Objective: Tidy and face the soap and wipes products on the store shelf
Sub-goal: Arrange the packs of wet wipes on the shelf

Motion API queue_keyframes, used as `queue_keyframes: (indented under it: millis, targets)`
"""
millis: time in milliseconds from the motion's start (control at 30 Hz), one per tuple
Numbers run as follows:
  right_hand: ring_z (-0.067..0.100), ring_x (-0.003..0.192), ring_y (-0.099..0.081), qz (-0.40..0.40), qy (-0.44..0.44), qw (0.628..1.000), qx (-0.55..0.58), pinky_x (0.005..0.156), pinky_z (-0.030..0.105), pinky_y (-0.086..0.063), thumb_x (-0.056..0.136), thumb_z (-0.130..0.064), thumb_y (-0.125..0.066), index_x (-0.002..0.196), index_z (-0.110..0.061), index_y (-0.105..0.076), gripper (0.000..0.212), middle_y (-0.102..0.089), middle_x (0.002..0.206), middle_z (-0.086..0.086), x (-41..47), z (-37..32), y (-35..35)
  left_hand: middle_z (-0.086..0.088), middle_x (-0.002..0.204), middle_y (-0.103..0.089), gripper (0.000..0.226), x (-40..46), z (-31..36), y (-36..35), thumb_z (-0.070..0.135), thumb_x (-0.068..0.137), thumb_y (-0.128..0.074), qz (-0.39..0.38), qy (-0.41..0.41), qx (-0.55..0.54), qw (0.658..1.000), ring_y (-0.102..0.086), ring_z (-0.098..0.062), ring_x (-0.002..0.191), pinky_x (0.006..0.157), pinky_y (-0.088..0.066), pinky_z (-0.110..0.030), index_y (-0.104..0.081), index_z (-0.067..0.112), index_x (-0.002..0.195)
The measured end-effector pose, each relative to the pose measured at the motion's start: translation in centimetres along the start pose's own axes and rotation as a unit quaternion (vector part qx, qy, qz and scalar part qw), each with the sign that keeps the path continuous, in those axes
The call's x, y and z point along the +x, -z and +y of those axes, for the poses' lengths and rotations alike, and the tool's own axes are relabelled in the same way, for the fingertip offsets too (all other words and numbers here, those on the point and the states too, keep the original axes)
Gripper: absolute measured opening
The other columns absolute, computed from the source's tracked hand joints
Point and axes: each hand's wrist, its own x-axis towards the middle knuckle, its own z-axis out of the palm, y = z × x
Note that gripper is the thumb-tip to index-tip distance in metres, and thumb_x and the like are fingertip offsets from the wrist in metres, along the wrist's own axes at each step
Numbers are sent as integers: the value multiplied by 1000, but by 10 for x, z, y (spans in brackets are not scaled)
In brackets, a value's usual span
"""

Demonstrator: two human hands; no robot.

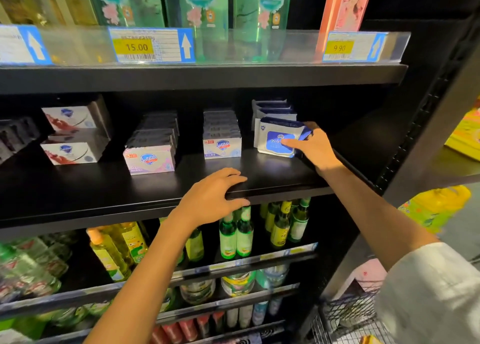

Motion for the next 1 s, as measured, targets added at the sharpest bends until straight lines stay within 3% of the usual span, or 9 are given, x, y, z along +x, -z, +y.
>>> queue_keyframes:
  millis: [133,233,367,467,533,600,867,1000]
  targets:
    - [16,99,-76,-21,-12,996,91,77,28,-64,81,-5,-88,107,-17,-60,40,-75,110,9,-8,-1,7,18,155,-45,62,2,-2,0,63,93,-66,-8,22,-21,1000,-44,-9,142,116,-41,-41,-56,36,148]
    - [26,105,-77,-41,-26,985,165,85,41,-65,82,-7,-86,108,-14,-62,36,-78,111,7,-15,0,13,13,140,-61,50,6,5,2,56,94,-68,35,28,-93,995,-55,-7,129,114,-44,-38,-67,29,136]
    - [25,102,-78,-70,-53,971,222,78,36,-64,88,-10,-81,113,-14,-64,30,-80,105,2,-27,2,17,12,135,-66,49,27,33,0,46,96,-71,119,68,-210,968,-59,-3,125,110,-46,-28,-63,28,140]
    - [23,100,-78,-86,-64,967,232,73,31,-63,89,-12,-80,117,-13,-65,32,-80,107,3,-31,1,19,11,130,-67,51,53,58,-2,39,97,-72,134,113,-380,908,-64,-5,121,100,-53,-19,-56,28,144]
    - [22,99,-78,-83,-65,965,241,73,30,-63,88,-13,-81,120,-11,-65,36,-80,107,4,-32,0,19,2,128,-70,54,69,67,-6,36,95,-76,136,136,-488,851,-70,-14,117,98,-59,-32,-53,26,143]
    - [21,98,-78,-75,-66,963,252,72,29,-63,87,-13,-81,118,-11,-65,35,-81,104,1,-33,-2,19,-4,125,-73,54,79,69,-11,33,95,-77,143,140,-530,824,-72,-21,114,97,-60,-44,-53,22,141]
    - [14,104,-76,-88,-23,979,183,73,24,-62,91,-23,-78,118,-23,-62,32,-77,109,-7,-37,-1,15,-9,128,-73,57,82,64,-20,16,91,-81,106,123,-570,806,-71,-27,118,97,-59,-57,-54,14,141]
    - [17,110,-74,-90,-11,983,162,86,35,-64,93,-31,-74,124,-25,-60,34,-76,116,-4,-36,1,13,-8,126,-73,63,84,60,-24,18,85,-87,131,123,-568,803,-72,-26,118,99,-57,-58,-55,16,139]
